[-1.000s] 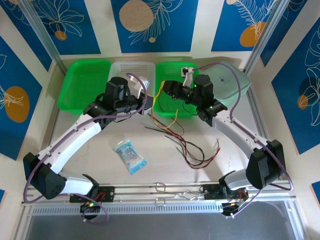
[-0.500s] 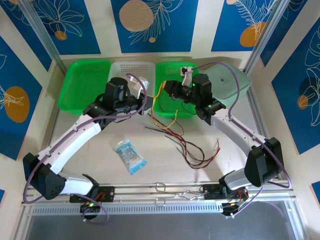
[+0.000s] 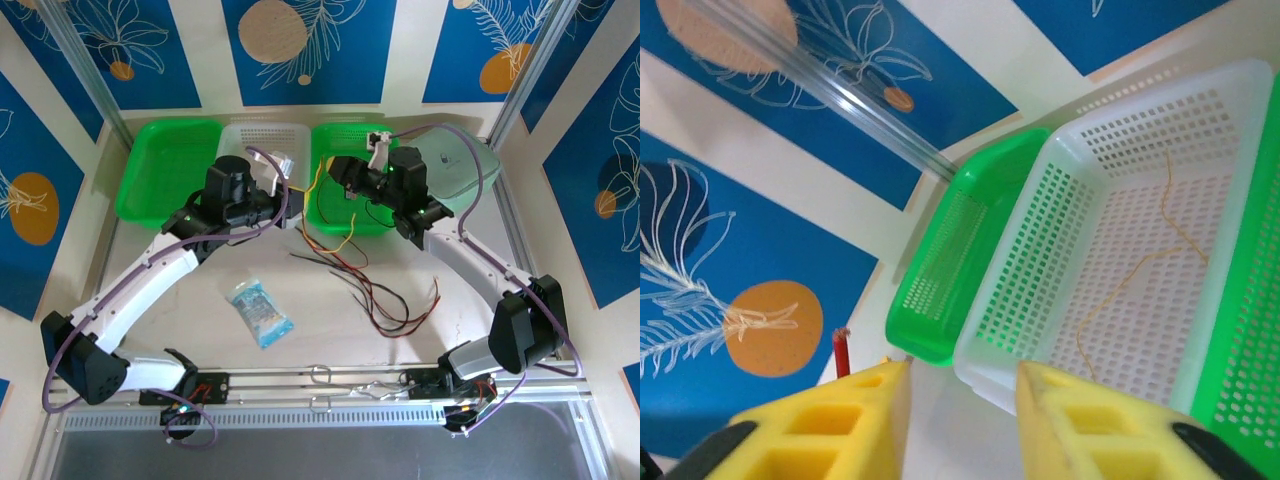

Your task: Untangle the cables

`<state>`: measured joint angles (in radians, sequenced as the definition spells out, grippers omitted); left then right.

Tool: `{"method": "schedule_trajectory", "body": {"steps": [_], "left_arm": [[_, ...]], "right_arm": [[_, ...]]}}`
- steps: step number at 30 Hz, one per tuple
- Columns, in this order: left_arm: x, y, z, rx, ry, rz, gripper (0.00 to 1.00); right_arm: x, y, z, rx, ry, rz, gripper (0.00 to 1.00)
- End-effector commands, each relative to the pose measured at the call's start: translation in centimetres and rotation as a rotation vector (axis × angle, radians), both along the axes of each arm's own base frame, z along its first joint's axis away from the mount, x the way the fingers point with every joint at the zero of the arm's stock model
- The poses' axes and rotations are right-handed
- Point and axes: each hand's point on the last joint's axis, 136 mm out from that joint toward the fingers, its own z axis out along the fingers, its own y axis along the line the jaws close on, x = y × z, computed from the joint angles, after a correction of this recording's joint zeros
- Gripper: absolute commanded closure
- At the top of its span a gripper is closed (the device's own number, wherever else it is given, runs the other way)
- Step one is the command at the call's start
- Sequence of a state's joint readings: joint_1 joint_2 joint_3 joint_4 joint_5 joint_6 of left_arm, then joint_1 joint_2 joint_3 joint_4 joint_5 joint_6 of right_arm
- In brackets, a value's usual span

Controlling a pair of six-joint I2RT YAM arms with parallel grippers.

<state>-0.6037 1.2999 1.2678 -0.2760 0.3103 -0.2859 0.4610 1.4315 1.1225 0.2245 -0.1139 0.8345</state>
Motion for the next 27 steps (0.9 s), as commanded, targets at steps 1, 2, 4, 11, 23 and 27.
{"method": "schedule_trajectory", "body": {"steps": [1, 2, 4, 11, 23, 27], "left_arm": [[0.2, 0.1, 1.5, -0.046, -0.010, 0.010, 1.00], [0.2, 0.0, 1.6, -0.053, -0.005, 0.007, 1.00], [0.2, -0.2, 1.7, -0.063, -0.003, 0.004, 1.00], [0.5, -0.5, 1.6, -0.066, 0.010, -0.001, 1.00], [0.6, -0.9, 1.5, -0.087, 0.022, -0.010, 1.00], [0.5, -0.9, 1.7, -0.092, 0.023, -0.013, 1.00]], "right_arm": [[-1.3, 0.5, 0.2, 0.067, -0.008, 0.085, 0.61], [-1.5, 0.5, 0.3, 0.087, -0.014, 0.103, 0.59], [-1.9, 0.3, 0.2, 0.105, -0.014, 0.117, 0.58], [-3.3, 0.6, 0.4, 0.144, -0.037, 0.181, 0.48], [-3.1, 2.0, 0.1, 0.159, -0.021, 0.242, 0.45], [-2.7, 2.8, 0.1, 0.165, -0.015, 0.265, 0.45]]}}
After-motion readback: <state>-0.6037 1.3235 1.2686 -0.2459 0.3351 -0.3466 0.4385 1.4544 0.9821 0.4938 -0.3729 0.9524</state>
